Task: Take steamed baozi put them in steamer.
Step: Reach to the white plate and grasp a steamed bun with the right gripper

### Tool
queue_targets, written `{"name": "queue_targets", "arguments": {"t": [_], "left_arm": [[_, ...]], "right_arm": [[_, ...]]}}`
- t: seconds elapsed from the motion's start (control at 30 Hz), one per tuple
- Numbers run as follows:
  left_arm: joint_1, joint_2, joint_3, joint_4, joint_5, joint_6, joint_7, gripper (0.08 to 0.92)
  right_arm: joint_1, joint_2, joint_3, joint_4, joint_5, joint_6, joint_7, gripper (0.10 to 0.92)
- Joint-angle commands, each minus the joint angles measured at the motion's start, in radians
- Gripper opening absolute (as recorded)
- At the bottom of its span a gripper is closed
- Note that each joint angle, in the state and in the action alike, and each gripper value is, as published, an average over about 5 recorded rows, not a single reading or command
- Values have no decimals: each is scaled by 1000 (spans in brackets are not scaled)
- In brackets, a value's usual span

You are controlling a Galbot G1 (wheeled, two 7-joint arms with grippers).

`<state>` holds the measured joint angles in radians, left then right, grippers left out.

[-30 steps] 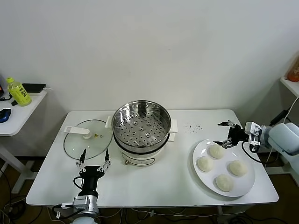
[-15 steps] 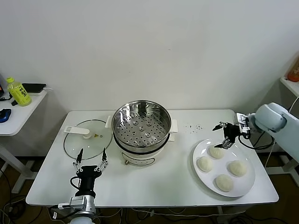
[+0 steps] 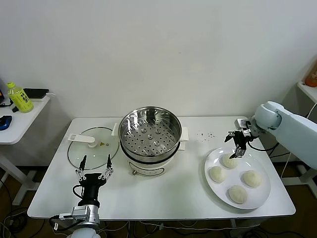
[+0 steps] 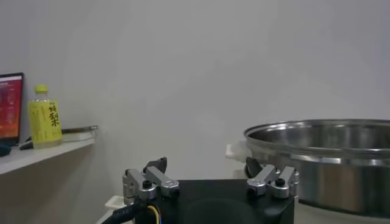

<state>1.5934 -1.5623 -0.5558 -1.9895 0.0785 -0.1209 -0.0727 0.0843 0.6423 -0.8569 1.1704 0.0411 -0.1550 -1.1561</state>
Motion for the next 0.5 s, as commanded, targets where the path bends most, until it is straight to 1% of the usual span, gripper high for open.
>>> {"name": "queue_targets", "arguments": {"t": [0.03,0.5], "left_arm": [[0,3,-1,0,-1,1,0,823],[-5,11,-13,-11,-5,16,-5,823]], "right_arm": [[51,60,-89,-84,-58,31,-15,823],[-24,72,-61,-96,-92,30,-20,823]]}}
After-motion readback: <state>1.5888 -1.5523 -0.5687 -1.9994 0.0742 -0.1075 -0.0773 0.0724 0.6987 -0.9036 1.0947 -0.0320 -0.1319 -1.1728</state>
